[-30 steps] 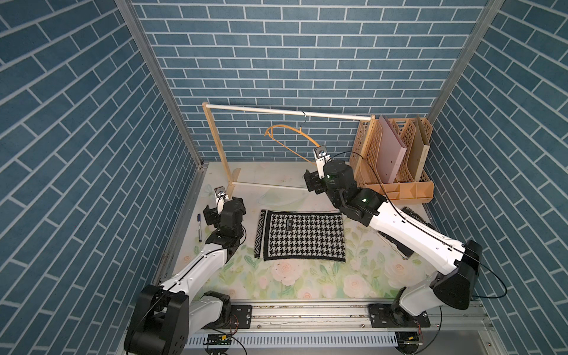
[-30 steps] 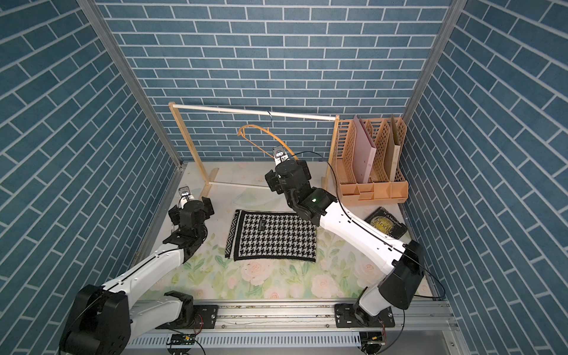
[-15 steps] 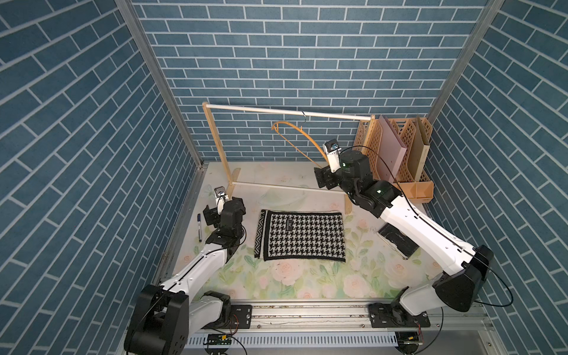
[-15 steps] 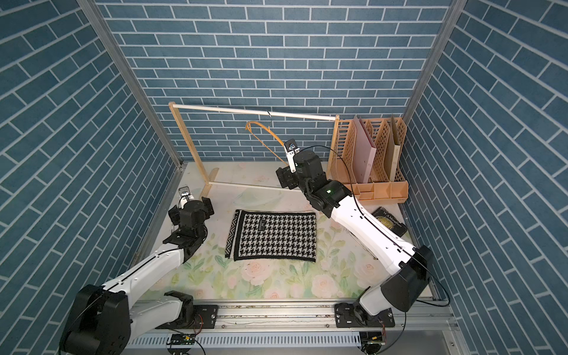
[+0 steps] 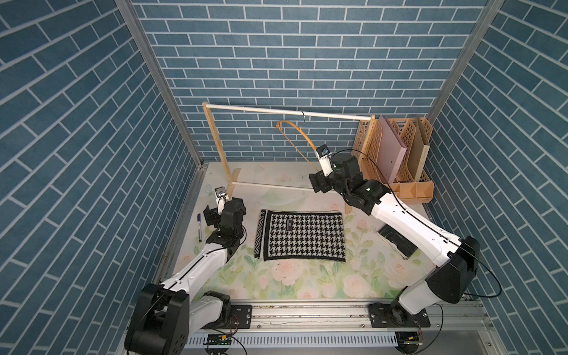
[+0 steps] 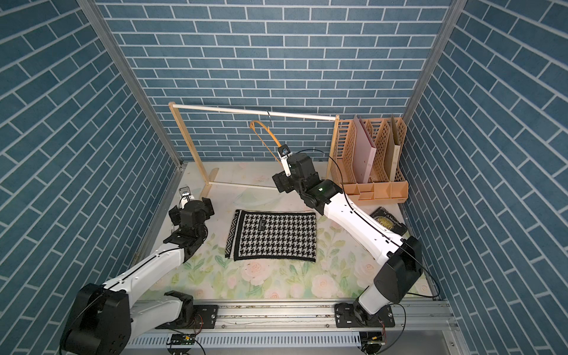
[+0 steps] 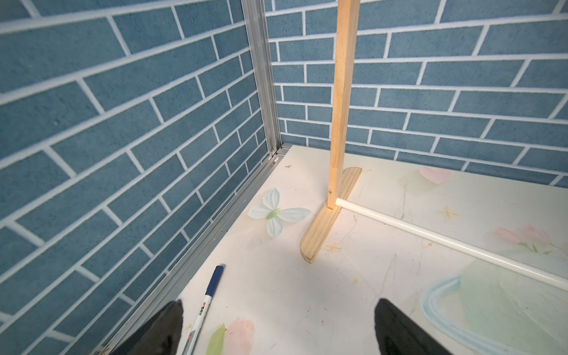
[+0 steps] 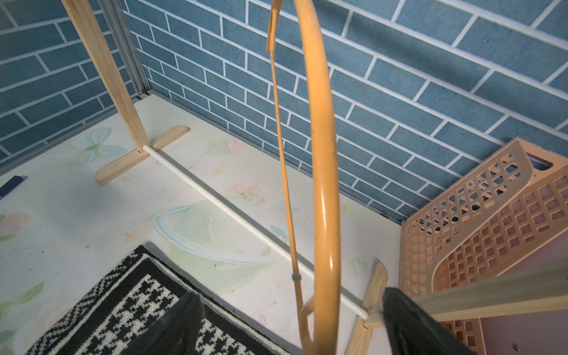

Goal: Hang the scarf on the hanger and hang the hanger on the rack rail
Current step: Pick up the hanger from the clothesline.

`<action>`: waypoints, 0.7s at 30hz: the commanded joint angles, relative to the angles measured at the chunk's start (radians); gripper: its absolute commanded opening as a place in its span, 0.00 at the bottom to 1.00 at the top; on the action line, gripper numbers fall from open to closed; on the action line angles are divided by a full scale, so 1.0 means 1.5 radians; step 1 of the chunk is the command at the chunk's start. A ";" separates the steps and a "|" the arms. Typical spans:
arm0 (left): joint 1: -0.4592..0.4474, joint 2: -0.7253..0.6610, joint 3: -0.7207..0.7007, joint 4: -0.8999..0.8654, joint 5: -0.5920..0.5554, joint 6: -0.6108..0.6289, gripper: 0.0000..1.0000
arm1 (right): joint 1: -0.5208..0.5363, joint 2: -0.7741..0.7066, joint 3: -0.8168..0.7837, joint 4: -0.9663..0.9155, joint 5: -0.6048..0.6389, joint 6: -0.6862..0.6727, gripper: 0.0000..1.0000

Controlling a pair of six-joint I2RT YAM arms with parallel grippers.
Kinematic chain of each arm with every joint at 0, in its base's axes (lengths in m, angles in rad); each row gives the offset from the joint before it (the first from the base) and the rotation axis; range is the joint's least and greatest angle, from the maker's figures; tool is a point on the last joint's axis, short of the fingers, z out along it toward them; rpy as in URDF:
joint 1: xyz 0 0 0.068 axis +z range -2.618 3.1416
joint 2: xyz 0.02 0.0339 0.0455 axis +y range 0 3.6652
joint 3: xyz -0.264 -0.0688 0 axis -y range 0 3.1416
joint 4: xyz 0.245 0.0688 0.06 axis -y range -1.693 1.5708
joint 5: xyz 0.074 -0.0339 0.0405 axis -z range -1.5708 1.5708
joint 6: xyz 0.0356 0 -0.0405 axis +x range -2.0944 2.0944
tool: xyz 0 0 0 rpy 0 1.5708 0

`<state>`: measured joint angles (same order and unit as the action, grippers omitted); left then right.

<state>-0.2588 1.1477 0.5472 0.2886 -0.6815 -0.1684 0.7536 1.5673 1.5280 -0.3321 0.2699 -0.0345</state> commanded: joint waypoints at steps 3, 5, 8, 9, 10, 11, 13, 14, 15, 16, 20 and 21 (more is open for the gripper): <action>-0.002 0.006 0.003 -0.011 -0.011 0.001 0.99 | -0.004 0.001 -0.032 0.020 -0.013 -0.015 0.93; -0.002 0.006 0.003 -0.012 -0.011 0.002 0.99 | -0.005 0.000 -0.044 0.028 -0.019 -0.015 0.87; -0.002 0.008 0.003 -0.013 -0.011 0.001 1.00 | -0.007 -0.001 -0.055 0.032 -0.027 -0.013 0.74; -0.002 0.008 0.004 -0.012 -0.011 0.001 1.00 | -0.008 0.000 -0.056 0.033 -0.030 -0.012 0.70; -0.002 0.008 0.004 -0.013 -0.013 0.001 1.00 | -0.008 -0.001 -0.056 0.034 -0.033 -0.012 0.67; -0.002 0.008 0.004 -0.013 -0.012 0.001 1.00 | -0.008 -0.002 -0.056 0.034 -0.034 -0.012 0.64; -0.002 0.009 0.005 -0.014 -0.014 0.001 1.00 | -0.008 -0.004 -0.055 0.035 -0.038 -0.011 0.59; -0.002 0.010 0.005 -0.015 -0.015 0.001 1.00 | -0.008 -0.006 -0.054 0.035 -0.040 -0.011 0.58; -0.002 0.010 0.005 -0.015 -0.014 0.001 1.00 | -0.008 -0.007 -0.054 0.037 -0.042 -0.011 0.57; -0.002 0.010 0.005 -0.015 -0.015 0.001 0.99 | -0.008 -0.008 -0.052 0.036 -0.045 -0.011 0.55; -0.002 0.013 0.006 -0.016 -0.018 0.001 1.00 | -0.008 -0.010 -0.051 0.038 -0.062 -0.010 0.47; -0.002 0.014 0.006 -0.016 -0.019 0.001 1.00 | -0.008 -0.009 -0.051 0.037 -0.065 -0.010 0.44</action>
<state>-0.2588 1.1580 0.5472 0.2871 -0.6918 -0.1684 0.7448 1.5673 1.4483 -0.2985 0.2016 -0.0502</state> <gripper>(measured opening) 0.995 0.463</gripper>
